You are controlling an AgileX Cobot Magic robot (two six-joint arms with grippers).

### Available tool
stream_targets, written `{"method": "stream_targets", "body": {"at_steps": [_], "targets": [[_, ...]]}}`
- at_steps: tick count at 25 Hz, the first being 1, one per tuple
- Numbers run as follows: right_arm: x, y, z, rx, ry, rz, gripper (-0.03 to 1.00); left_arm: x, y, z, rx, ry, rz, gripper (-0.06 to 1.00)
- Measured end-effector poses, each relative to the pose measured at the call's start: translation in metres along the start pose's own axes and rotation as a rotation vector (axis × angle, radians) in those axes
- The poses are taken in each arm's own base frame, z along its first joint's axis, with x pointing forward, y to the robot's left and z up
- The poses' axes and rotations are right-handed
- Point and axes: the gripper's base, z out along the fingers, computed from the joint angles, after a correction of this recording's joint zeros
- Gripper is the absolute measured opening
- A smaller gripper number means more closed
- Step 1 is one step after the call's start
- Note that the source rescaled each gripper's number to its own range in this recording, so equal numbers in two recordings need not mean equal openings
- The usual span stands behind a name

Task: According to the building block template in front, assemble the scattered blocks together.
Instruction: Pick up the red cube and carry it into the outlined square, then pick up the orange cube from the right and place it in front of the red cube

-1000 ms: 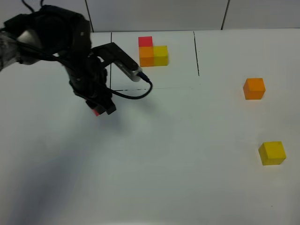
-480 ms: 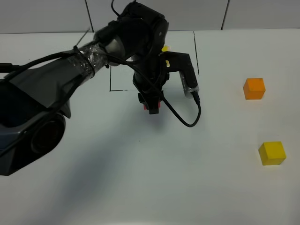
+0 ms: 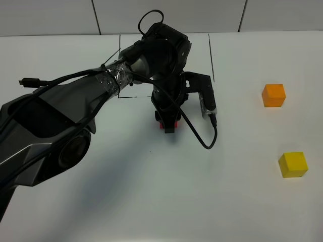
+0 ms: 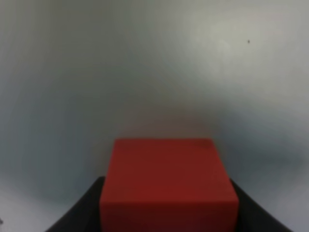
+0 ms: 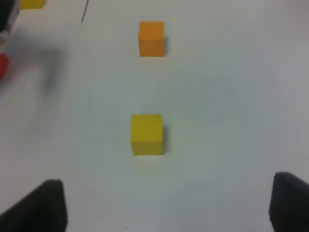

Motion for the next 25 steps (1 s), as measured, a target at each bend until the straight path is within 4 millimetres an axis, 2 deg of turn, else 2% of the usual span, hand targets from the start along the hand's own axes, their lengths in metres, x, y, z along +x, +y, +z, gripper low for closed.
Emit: {"method": "stream_targets", "body": {"at_steps": [20, 22, 23, 25], "targets": [[0.0000, 0.0000, 0.0000, 0.000, 0.000, 0.000, 0.80, -0.0010, 0.0002, 0.0053, 0.008, 0.002, 0.049, 0.00], [0.0000, 0.0000, 0.0000, 0.000, 0.000, 0.000, 0.80, -0.0010, 0.0002, 0.0053, 0.008, 0.002, 0.050, 0.05], [0.0000, 0.0000, 0.0000, 0.000, 0.000, 0.000, 0.80, -0.0011, -0.0002, 0.0082, 0.014, 0.005, 0.050, 0.14], [0.0000, 0.0000, 0.0000, 0.000, 0.000, 0.000, 0.80, -0.0014, -0.0005, 0.0090, 0.016, 0.007, 0.051, 0.38]]}}
